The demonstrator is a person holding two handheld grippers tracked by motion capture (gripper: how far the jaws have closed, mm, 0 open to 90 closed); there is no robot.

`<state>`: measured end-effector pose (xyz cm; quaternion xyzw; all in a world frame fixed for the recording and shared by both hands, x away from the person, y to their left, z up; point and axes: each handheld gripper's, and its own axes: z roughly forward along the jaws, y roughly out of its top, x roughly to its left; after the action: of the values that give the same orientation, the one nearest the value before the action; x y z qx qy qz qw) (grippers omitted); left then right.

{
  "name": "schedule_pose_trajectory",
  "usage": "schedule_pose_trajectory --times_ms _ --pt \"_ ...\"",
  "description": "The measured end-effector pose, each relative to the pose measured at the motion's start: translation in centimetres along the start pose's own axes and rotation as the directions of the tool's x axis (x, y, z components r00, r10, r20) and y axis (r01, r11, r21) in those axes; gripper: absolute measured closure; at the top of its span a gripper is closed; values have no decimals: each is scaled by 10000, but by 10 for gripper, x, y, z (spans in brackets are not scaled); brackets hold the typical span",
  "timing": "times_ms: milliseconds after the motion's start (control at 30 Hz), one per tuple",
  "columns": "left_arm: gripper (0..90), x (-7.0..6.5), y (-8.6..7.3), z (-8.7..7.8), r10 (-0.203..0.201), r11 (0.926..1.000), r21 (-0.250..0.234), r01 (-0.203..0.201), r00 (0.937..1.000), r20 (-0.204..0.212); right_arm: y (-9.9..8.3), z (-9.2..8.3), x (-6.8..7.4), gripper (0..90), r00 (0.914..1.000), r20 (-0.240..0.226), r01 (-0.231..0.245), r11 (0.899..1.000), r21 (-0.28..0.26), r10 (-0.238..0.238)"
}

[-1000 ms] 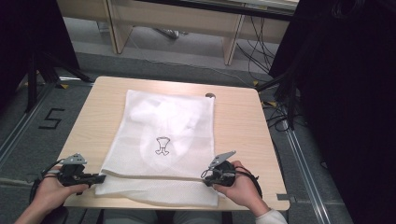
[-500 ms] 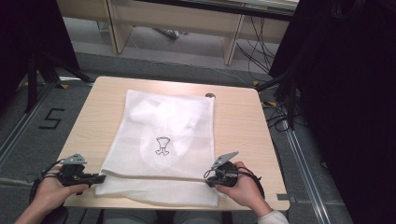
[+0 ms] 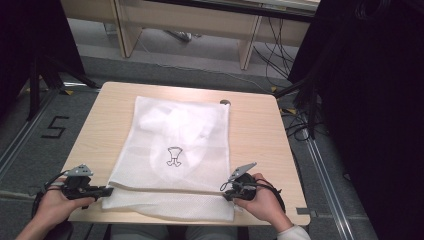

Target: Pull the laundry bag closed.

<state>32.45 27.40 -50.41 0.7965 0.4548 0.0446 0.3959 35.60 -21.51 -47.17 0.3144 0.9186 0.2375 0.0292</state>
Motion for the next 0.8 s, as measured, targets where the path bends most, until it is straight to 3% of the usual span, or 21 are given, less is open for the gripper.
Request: schedule_pose_trajectory --times_ms 67,167,367,433,500,533,567,700,733,767,800 --pt "847 0 0 0 8 10000 -2 -8 10000 10 -1 0 -2 825 9998 -30 184 9998 1 -184" --pt "847 0 0 0 20 10000 -8 -20 10000 21 -2 -1 -3 825 10000 -28 -27 9999 100 28" --pt "847 0 0 0 44 10000 12 -44 10000 35 -2 1 -1 824 10000 2 -6 9998 198 6" --pt "846 3 0 -2 425 9985 338 -426 9991 38 -2 3 -2 824 9999 8 169 9998 130 -169" --pt "844 3 0 -2 435 9985 319 -436 9990 48 -2 3 -3 823 9998 -74 183 9998 110 -182" --pt "842 0 0 1 94 9999 42 -95 9999 85 -2 3 -3 823 9998 -82 165 9998 120 -164" --pt "840 0 -1 2 25 10000 14 -25 9999 106 -3 3 -3 822 9998 -90 158 9998 114 -157" --pt "823 1 0 0 202 9993 300 -205 9997 99 -3 4 -3 810 9999 -131 -40 10000 -11 39" --pt "811 1 -1 1 51 9996 264 -53 10000 68 -3 3 -2 801 9996 -86 -252 9996 -122 251" --pt "791 4 0 -2 443 9975 553 -442 9990 -13 -4 2 -3 779 9992 -45 -397 9987 -307 396" --pt "770 2 -1 -1 246 9994 259 -245 9997 -55 -4 0 -3 761 9981 -93 -615 9969 -488 611"
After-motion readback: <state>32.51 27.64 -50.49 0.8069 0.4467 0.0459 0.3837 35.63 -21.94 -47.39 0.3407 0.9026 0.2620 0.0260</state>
